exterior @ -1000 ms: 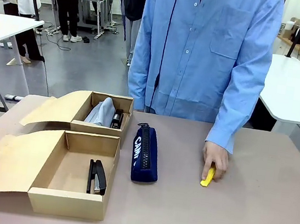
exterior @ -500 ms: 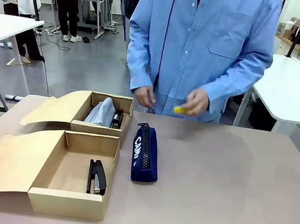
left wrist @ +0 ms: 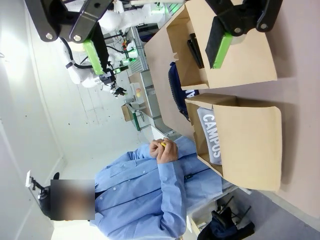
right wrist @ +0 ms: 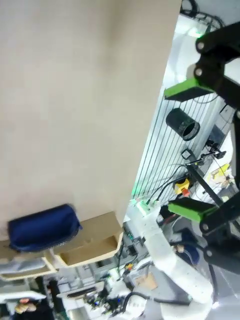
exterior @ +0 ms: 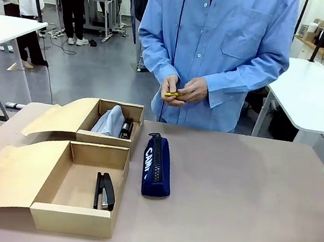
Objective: Place items inside the box.
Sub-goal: Pick up a Pencil pouch or Stapler and place it inside the Mailer Box closest to the robot.
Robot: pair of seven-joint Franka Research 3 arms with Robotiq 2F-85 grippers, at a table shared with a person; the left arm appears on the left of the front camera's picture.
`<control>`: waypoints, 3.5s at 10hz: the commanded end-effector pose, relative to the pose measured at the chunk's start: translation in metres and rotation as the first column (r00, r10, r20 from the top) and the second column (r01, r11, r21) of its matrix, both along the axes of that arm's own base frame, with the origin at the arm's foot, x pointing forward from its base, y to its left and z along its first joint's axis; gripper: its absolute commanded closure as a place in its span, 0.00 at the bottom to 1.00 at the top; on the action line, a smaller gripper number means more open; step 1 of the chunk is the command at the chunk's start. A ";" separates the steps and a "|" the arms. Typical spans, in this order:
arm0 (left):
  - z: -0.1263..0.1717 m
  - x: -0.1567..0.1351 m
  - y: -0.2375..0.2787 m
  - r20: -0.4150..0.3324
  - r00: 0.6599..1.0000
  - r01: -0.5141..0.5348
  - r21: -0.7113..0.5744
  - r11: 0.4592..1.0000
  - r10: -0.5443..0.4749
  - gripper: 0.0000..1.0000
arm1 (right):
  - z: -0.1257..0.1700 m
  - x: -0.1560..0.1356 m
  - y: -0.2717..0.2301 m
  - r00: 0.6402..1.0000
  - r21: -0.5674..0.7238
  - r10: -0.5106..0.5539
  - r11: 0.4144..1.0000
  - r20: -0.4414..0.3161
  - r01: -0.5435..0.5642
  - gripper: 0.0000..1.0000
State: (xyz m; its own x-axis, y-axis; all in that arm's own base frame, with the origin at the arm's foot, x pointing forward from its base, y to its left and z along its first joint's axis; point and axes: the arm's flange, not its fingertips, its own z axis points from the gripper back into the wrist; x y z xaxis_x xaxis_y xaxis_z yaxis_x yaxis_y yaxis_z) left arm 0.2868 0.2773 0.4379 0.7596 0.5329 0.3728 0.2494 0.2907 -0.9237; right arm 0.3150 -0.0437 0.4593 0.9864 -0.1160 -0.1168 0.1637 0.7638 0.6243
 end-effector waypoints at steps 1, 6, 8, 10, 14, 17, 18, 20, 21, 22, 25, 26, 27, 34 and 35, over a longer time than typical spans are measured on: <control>0.001 0.001 -0.001 0.034 0.999 -0.003 -0.006 1.000 0.003 0.00 | 0.014 0.061 0.093 0.996 -0.117 0.016 0.993 -0.083 -0.026 0.00; 0.001 0.001 -0.001 0.034 0.999 -0.003 -0.006 1.000 0.003 0.00 | -0.016 0.132 0.335 0.973 -0.390 0.211 0.892 -0.091 -0.230 0.00; 0.001 0.001 -0.001 0.034 0.999 -0.003 -0.006 1.000 0.003 0.00 | -0.018 0.114 0.340 0.983 -0.310 0.178 0.933 -0.053 -0.186 0.00; 0.001 0.001 -0.001 0.034 0.999 -0.003 -0.006 1.000 0.003 0.00 | -0.030 0.125 0.351 0.971 -0.340 0.226 0.910 -0.076 -0.238 0.00; 0.001 0.001 -0.001 0.034 0.999 -0.003 -0.006 1.000 0.003 0.00 | -0.043 0.126 0.449 0.986 -0.609 0.144 0.775 -0.087 -0.167 0.00; 0.001 0.001 -0.001 0.034 0.999 -0.003 -0.006 1.000 0.003 0.00 | -0.077 0.129 0.490 0.990 -0.665 0.133 0.736 -0.034 -0.122 0.00; 0.001 0.001 -0.001 0.034 0.999 -0.003 -0.006 1.000 0.003 0.00 | -0.082 0.132 0.488 0.996 -0.695 0.085 0.717 -0.002 -0.063 0.00; 0.001 0.001 -0.001 0.034 0.999 -0.003 -0.006 1.000 0.003 0.00 | -0.080 0.129 0.475 0.994 -0.669 0.100 0.742 0.047 -0.043 0.00; 0.001 0.001 -0.001 0.034 0.999 -0.003 -0.006 1.000 0.003 0.00 | -0.083 0.128 0.472 0.994 -0.670 0.104 0.740 0.044 -0.047 0.00; 0.001 0.001 -0.001 0.034 0.999 -0.003 -0.006 1.000 0.003 0.00 | -0.088 0.130 0.472 0.994 -0.679 0.099 0.733 0.054 -0.036 0.00; 0.001 0.001 -0.001 0.034 0.999 -0.003 -0.006 1.000 0.003 0.00 | -0.130 0.145 0.460 0.989 -0.647 0.145 0.754 0.000 -0.111 0.00; 0.001 0.001 -0.001 0.034 0.999 -0.003 -0.006 1.000 0.003 0.00 | -0.138 0.150 0.459 0.988 -0.653 0.156 0.748 -0.005 -0.121 0.00; 0.001 0.001 -0.001 0.034 0.999 -0.003 -0.006 1.000 0.003 0.00 | -0.142 0.151 0.460 0.985 -0.651 0.169 0.746 -0.018 -0.140 0.00; 0.001 0.001 -0.001 0.034 0.999 -0.003 -0.006 1.000 0.003 0.00 | -0.142 0.150 0.464 0.980 -0.637 0.198 0.753 -0.025 -0.168 1.00; 0.001 0.001 -0.001 0.034 0.999 -0.003 -0.006 1.000 0.003 0.00 | -0.142 0.149 0.464 0.980 -0.636 0.198 0.753 -0.024 -0.167 0.65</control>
